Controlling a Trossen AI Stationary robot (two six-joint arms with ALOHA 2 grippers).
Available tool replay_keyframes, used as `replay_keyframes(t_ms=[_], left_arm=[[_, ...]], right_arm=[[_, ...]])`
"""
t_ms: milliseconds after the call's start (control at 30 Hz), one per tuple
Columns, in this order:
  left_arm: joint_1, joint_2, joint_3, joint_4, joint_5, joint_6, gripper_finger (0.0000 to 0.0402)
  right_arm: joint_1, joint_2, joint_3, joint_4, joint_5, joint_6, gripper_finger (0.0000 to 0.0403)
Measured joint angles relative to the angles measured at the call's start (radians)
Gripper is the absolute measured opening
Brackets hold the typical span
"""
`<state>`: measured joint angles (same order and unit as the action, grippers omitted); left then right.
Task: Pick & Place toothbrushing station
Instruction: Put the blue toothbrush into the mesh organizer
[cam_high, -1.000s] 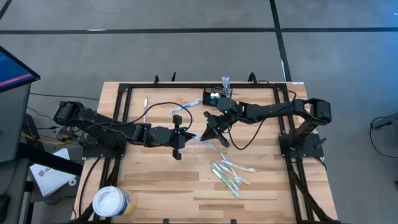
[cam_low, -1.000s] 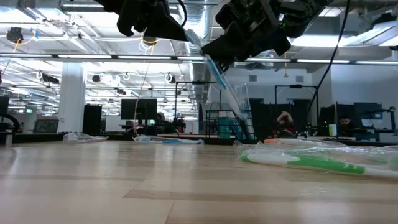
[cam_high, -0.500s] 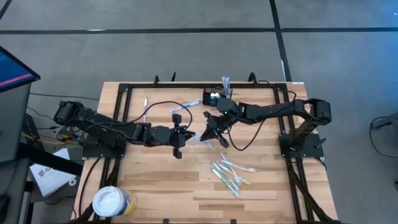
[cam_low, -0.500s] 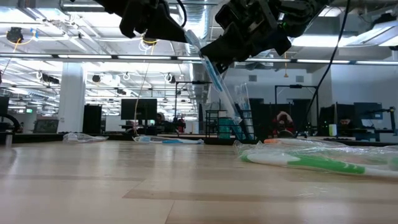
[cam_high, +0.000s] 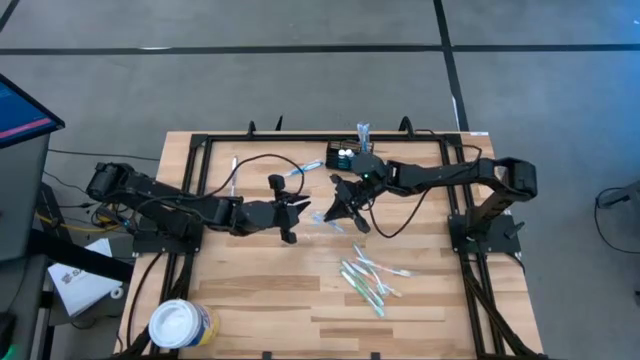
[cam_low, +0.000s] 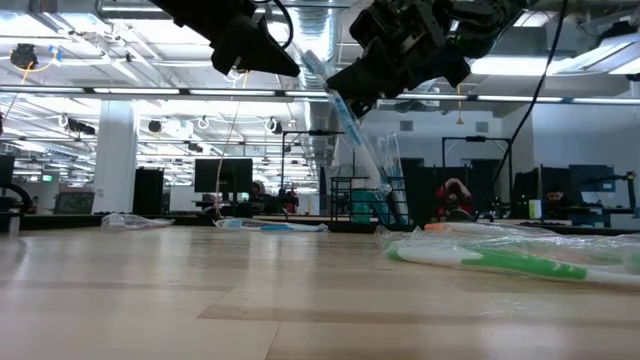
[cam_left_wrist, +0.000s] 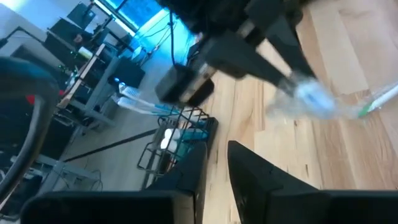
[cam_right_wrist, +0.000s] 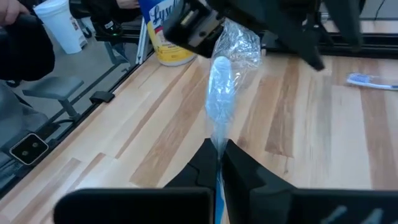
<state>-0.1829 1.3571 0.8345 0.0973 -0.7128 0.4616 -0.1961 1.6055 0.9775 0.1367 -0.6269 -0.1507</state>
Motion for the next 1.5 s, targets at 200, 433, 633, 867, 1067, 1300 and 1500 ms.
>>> replay_keyframes(t_ms=[200,433,633,867,1067,1300,1500], left_arm=[[0.041,0.000,0.000,0.000,-0.003,-0.068,0.0062],[0.072,0.000,0.000,0.001,0.041,-0.122,0.0062],[0.073,0.000,0.000,0.000,0.069,-0.146,0.0062],[0.072,0.000,0.000,0.000,0.073,-0.164,0.0062],[0.072,0.000,0.000,0.000,0.072,-0.164,0.0062],[0.072,0.000,0.000,0.000,0.102,-0.164,0.0062],[0.072,0.000,0.000,-0.001,0.109,-0.164,0.0062]], right_arm=[[-0.016,-0.115,0.001,-0.116,0.095,-0.074,0.0000],[-0.058,-0.210,-0.002,-0.198,0.179,-0.096,0.0000],[-0.137,-0.263,-0.002,-0.228,0.188,-0.096,0.0000],[-0.258,-0.314,-0.001,-0.234,0.193,-0.104,0.0000],[-0.332,-0.329,-0.001,-0.234,0.194,-0.118,0.0000],[-0.405,-0.329,-0.001,-0.203,0.191,-0.141,0.0000],[-0.474,-0.328,-0.001,-0.206,0.184,-0.138,0.0000]])
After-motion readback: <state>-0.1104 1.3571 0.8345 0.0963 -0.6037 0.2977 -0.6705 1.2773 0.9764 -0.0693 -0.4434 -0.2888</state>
